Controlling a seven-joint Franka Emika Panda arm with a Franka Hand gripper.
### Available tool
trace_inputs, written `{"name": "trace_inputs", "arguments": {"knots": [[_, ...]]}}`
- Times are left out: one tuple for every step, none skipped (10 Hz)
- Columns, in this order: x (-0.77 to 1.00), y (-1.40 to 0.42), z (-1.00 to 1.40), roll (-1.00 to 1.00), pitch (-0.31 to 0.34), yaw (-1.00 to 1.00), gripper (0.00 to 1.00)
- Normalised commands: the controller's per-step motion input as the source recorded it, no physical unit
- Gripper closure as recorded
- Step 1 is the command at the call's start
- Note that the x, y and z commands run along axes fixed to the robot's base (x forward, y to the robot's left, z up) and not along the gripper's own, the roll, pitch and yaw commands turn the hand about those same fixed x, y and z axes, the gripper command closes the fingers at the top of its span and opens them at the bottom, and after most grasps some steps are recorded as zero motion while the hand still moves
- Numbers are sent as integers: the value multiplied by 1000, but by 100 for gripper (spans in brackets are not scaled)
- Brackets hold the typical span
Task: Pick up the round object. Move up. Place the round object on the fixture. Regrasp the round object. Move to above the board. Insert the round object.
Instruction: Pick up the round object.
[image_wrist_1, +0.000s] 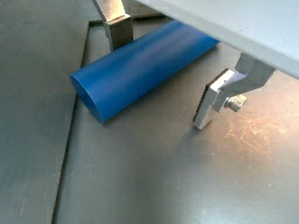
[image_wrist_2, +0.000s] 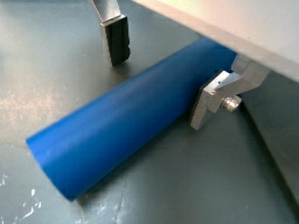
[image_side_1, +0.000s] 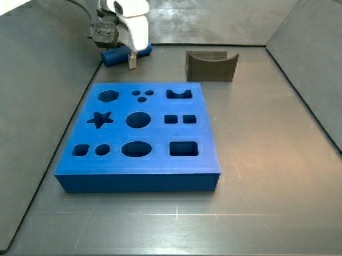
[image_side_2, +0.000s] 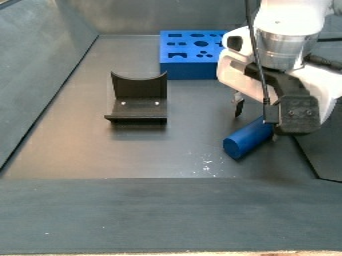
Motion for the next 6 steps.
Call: {"name": "trace_inputs", "arguments": {"knots": [[-71,126,-274,-339,-206,-3,0],[-40,6,0,-26,-61,0,0],[0,0,0,0,0,0,0],[0,0,0,0,0,0,100],[0,0,0,0,0,0,100],[0,0,0,0,0,0,100]]}}
